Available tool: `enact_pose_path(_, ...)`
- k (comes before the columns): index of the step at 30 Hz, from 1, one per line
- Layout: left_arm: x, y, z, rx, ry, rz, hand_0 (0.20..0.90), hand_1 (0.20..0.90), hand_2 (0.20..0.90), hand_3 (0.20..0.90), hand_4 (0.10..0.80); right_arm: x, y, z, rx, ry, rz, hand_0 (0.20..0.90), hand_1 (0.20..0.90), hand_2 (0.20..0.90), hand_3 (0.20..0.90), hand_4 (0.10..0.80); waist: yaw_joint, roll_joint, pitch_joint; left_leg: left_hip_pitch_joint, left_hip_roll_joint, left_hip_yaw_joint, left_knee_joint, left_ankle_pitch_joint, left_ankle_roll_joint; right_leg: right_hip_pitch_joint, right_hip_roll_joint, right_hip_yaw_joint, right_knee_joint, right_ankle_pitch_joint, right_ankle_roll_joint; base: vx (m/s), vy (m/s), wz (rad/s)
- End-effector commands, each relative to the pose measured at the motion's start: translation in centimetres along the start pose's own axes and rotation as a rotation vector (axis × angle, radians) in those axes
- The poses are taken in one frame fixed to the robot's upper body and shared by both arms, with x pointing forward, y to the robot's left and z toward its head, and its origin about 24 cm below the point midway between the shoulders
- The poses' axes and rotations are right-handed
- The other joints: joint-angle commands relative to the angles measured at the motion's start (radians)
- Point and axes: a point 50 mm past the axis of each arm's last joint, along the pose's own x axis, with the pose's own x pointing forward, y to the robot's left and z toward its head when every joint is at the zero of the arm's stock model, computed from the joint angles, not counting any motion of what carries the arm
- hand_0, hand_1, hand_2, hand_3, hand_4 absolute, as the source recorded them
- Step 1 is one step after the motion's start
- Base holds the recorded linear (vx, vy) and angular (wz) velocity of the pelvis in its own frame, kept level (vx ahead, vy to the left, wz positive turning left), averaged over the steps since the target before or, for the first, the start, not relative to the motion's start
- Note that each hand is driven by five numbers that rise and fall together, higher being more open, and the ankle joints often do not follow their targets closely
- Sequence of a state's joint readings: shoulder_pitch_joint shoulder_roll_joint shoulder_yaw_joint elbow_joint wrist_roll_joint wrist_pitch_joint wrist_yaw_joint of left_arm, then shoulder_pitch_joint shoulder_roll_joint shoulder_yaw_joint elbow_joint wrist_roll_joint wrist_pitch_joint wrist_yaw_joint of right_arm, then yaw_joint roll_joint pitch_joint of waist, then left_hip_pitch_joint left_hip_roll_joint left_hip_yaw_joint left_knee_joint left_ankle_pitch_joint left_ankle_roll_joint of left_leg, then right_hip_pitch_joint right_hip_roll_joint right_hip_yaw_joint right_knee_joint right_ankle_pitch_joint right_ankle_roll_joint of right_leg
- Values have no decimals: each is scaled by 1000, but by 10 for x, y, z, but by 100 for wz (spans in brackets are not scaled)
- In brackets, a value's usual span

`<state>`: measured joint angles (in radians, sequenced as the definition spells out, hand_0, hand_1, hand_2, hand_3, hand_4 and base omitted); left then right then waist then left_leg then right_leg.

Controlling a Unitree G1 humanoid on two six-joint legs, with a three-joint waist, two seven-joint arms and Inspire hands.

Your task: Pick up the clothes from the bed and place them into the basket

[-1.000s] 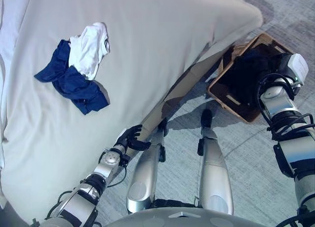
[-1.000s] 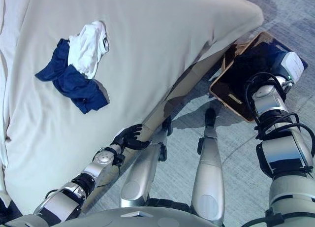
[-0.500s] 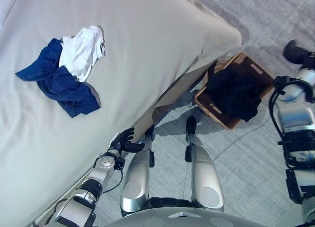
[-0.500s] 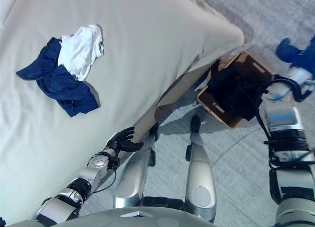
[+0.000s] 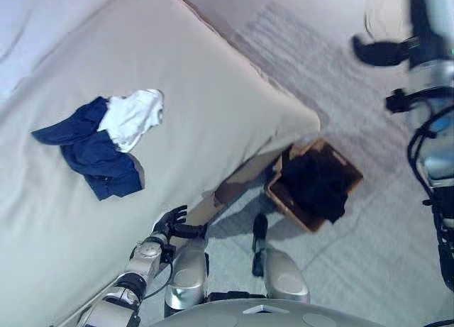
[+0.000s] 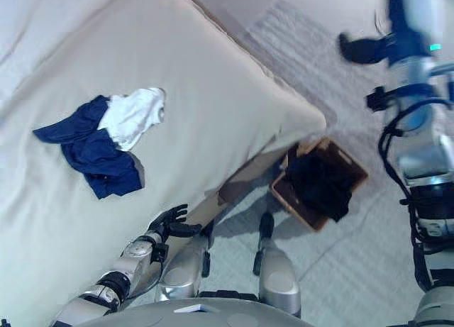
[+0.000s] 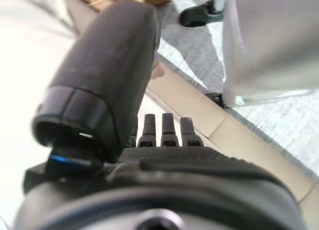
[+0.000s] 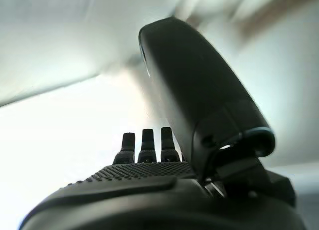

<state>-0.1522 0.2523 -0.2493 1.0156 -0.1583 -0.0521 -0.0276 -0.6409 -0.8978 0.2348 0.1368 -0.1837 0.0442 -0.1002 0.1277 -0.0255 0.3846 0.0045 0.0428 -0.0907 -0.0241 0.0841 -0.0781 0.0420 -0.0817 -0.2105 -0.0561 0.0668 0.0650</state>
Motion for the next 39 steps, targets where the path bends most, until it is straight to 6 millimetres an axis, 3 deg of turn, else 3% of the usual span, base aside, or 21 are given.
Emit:
enact_pose_path(1,-21,21,-53,79,132,41,900,900,900,900,800,20,4,24,-118,-123,-58,900,900,900,900,800,87,-77,-132,-40,-89,-25,117,-130,83,-8,-42,-44,132,-73,-1,54,40,57)
enact_pose_path(7,-25,53,-49,60,143,127,900,900,900,900,800,51,28,39,-228,-93,-50,900,900,900,900,800,215,-101,-74,-84,-99,-111,75,-94,92,-11,-51,-108,115,-47,27,-43,22,55)
enact_pose_path(13,-25,71,-42,28,131,178,900,900,900,900,800,81,25,58,-292,-65,-137,900,900,900,900,800,313,-101,5,-188,-110,-154,94,-76,89,-48,-71,-169,137,-47,27,-126,40,37)
enact_pose_path(16,-23,74,-37,31,106,181,900,900,900,900,800,91,22,54,-330,22,-152,900,900,900,900,800,359,-97,43,-246,-118,-179,114,-66,86,-68,-87,-203,164,-56,23,-71,31,38)
enact_pose_path(19,-20,68,-26,9,35,145,900,900,900,900,800,95,23,31,-334,180,-115,900,900,900,900,800,405,-84,76,-273,-111,-200,111,-76,79,-79,-98,-231,191,-83,30,33,8,42)
enact_pose_path(25,-14,56,-6,-4,-65,89,900,900,900,900,800,100,16,19,-375,316,-44,900,900,900,900,800,454,-57,121,-325,-116,-217,113,-56,71,-108,-124,-286,214,-89,37,-25,38,23)
enact_pose_path(32,-16,48,-1,-23,-130,47,900,900,900,900,800,101,10,9,-464,441,54,900,900,900,900,800,483,-26,135,-425,-117,-231,162,-43,70,-209,-159,-328,321,-112,39,-22,75,14)
enact_pose_path(39,-22,49,-1,-62,-202,18,900,900,900,900,800,102,-21,6,-535,545,-104,900,900,900,900,800,497,13,135,-563,-133,-250,238,-34,78,-362,-183,-339,463,-145,47,-49,28,5)
